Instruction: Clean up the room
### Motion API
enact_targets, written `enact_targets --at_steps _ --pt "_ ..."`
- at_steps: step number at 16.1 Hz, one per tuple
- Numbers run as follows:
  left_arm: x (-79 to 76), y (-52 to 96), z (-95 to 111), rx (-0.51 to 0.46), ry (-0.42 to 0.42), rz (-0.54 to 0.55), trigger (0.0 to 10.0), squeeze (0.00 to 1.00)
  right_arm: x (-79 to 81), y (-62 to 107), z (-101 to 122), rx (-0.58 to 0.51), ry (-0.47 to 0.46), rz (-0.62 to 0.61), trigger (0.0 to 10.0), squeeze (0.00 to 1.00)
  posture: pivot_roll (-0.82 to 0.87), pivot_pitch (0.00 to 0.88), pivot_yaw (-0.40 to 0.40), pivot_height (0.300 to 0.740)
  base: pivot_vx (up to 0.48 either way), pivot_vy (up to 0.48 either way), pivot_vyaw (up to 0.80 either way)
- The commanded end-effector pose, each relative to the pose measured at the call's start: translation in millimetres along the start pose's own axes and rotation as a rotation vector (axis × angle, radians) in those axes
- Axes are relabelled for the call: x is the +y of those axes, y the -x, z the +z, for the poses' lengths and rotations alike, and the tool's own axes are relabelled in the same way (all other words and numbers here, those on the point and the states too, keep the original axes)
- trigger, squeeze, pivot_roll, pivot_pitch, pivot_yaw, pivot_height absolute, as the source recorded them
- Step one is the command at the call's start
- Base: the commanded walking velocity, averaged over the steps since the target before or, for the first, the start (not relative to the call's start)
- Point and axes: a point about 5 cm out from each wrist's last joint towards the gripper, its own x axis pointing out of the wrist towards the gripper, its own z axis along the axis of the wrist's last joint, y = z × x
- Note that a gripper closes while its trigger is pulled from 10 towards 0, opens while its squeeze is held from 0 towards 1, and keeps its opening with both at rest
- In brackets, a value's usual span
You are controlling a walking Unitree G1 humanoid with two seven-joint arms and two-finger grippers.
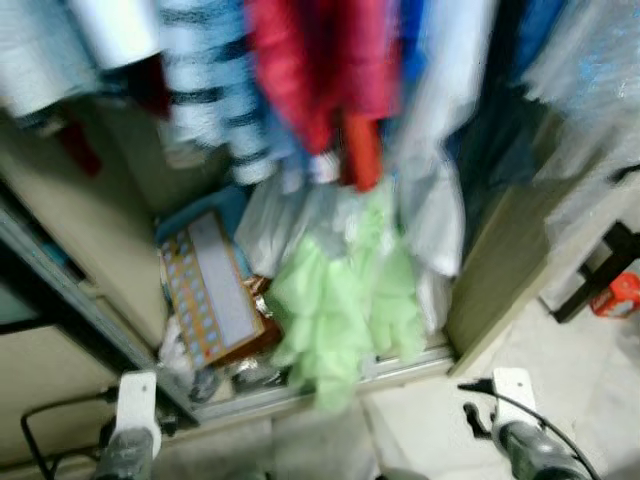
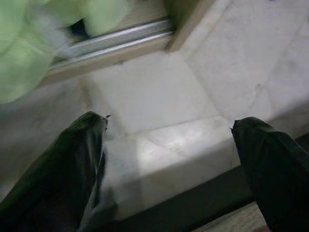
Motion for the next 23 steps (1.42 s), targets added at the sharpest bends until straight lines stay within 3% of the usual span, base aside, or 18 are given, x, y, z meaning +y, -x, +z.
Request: enact_targets --at_steps 1,4,7,9,11,12,14,17,20,23 --pt "2.6 0.4 -2.4 0.004 0.007 -0.006 10.0 0.0 6.5 -1.7 10.8 -0.04 0.032 0.006 10.0 0.0 -0.01 0.0 0.008 0.74 0.0 0.0 0.0" --pt "0.2 0.3 -1.1 -0.005 0.013 -0.01 10.0 0.0 17.4 -2.8 15.1 -0.046 0.037 0.015 10.0 0.0 -0.01 0.0 0.006 0.74 0.0 0.0 0.62" --pt "-12.6 -1.2 10.0 -0.024 0.002 -0.026 10.0 0.0 17.9 -4.1 24.5 -0.055 0.041 0.014 10.0 0.0 -0.01 0.0 0.006 0.74 0.165 0.0 0.0" --pt "-17.5 -1.0 10.5 -0.026 -0.001 -0.034 10.0 0.0 12.3 -4.5 29.4 -0.061 0.041 0.007 10.0 0.0 -0.01 0.0 0.005 0.74 0.276 0.0 0.0" --pt "-22.1 0.1 5.8 -0.021 -0.003 -0.042 10.0 0.0 -4.1 -3.3 29.4 -0.063 0.037 -0.007 10.0 0.0 -0.01 0.0 0.006 0.74 0.328 0.0 0.0" --pt "-21.2 1.4 -1.1 -0.012 -0.006 -0.043 10.0 0.0 -17.2 -1.3 23.3 -0.057 0.034 -0.018 10.0 0.0 -0.01 0.0 0.006 0.74 0.349 0.0 0.0" --pt "-16.3 2.1 -6.1 -0.004 -0.002 -0.037 10.0 0.0 -21.8 0.1 17.3 -0.049 0.033 -0.021 10.0 0.0 -0.01 0.0 0.005 0.74 0.349 0.0 0.0" --pt "-9.6 2.2 -9.7 0.016 -0.01 0.011 10.0 0.0 -15.2 -0.3 15.1 -0.05 0.03 -0.012 10.0 0.0 -0.01 0.0 0.005 0.74 0.0 0.0 0.0" --pt "-8.6 1.9 -8.6 0.019 -0.013 0.02 10.0 0.0 -1.3 -3.2 26.9 -0.064 0.025 0.0 10.0 0.0 -0.01 0.0 0.004 0.74 0.0 0.0 0.0" --pt "-8.1 1.7 -8.0 0.024 -0.026 0.036 10.0 0.0 12.7 -4.5 32.2 -0.077 0.07 0.019 10.0 0.0 -0.01 0.0 0.005 0.74 0.0 0.0 0.27"
